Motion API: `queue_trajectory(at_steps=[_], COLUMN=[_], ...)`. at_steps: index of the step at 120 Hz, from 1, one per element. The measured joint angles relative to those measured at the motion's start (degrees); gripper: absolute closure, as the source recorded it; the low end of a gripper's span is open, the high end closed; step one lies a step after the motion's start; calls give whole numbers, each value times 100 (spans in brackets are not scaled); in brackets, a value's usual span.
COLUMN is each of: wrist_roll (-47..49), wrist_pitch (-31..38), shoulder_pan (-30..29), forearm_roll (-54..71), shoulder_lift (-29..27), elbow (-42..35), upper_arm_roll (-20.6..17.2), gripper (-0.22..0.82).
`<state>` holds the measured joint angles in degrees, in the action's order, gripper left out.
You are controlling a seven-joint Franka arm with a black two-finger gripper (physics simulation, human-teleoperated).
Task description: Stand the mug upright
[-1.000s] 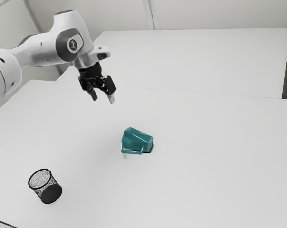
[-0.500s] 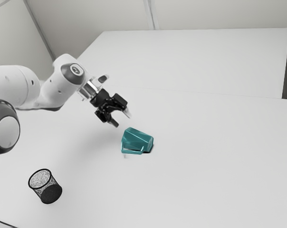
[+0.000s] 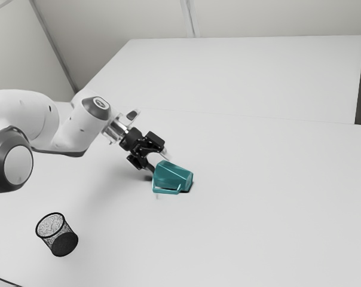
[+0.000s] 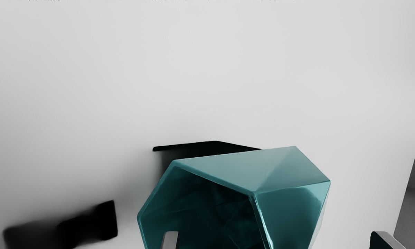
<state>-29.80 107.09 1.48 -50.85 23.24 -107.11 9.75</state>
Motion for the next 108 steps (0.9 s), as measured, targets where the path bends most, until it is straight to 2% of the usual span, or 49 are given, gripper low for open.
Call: queue_trajectory(at_steps=[36, 74, 108], wrist_roll=[-237, -365, -414], wrist_pitch=[17, 33, 55], shoulder_pan=[102, 150, 247], forearm_roll=[-242, -350, -470], shoulder_lift=[0, -8, -103], elbow=[-35, -40, -34], upper_arm_roll=[-14, -17, -42], gripper=[3, 57, 73])
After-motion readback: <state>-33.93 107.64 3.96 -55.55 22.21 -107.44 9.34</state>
